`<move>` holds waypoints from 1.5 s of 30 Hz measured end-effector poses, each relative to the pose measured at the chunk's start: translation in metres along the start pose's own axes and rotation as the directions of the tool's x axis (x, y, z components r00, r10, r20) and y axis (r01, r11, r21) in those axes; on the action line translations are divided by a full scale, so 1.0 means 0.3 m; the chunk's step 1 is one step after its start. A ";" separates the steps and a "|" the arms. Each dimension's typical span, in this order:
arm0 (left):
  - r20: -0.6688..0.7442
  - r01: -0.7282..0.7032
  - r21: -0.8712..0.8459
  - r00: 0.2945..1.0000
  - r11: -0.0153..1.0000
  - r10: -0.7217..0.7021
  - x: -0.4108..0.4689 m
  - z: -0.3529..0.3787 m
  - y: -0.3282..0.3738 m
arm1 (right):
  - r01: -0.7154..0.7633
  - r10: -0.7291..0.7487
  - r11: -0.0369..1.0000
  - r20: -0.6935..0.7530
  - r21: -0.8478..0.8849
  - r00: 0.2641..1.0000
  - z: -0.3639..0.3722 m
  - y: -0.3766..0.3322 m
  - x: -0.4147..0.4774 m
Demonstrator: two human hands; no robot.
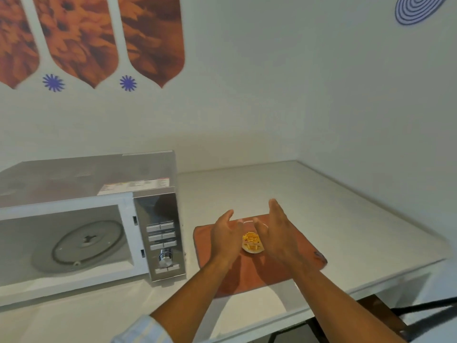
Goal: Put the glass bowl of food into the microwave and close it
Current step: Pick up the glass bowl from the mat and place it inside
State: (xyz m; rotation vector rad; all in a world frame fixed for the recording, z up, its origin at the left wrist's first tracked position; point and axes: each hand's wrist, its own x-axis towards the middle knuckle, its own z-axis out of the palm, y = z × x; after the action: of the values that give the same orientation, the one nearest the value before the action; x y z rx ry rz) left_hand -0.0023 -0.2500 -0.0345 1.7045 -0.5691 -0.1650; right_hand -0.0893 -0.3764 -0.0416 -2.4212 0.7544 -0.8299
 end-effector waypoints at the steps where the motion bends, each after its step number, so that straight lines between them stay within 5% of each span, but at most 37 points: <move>1: 0.000 0.048 -0.030 0.999 0.998 -0.048 0.015 0.024 -0.017 | -0.033 0.032 0.999 0.023 0.028 0.999 0.012 0.031 0.003; 8: 0.022 0.338 -0.293 0.938 0.894 -0.347 0.072 0.130 -0.126 | -0.349 0.301 0.882 0.193 0.315 0.934 0.106 0.143 0.021; 18: 0.049 0.381 -0.433 0.915 0.817 -0.400 0.037 0.171 -0.205 | -0.470 0.371 0.656 0.290 0.591 0.882 0.177 0.134 0.000; 29: 0.047 0.356 -0.430 0.927 0.830 -0.373 -0.058 0.018 -0.098 | -0.402 0.287 0.631 0.282 0.663 0.916 0.123 -0.006 -0.091; 45: 0.064 0.279 -0.457 0.957 0.845 -0.281 -0.391 -0.541 0.060 | -0.240 0.121 0.649 0.213 0.722 0.969 0.081 -0.490 -0.453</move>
State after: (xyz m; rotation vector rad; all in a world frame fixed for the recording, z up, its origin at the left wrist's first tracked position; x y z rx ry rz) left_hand -0.0421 -0.0552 -0.0048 1.3074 -0.2414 -0.4703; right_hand -0.1132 -0.1765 -0.0286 -1.6039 0.4519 -0.6842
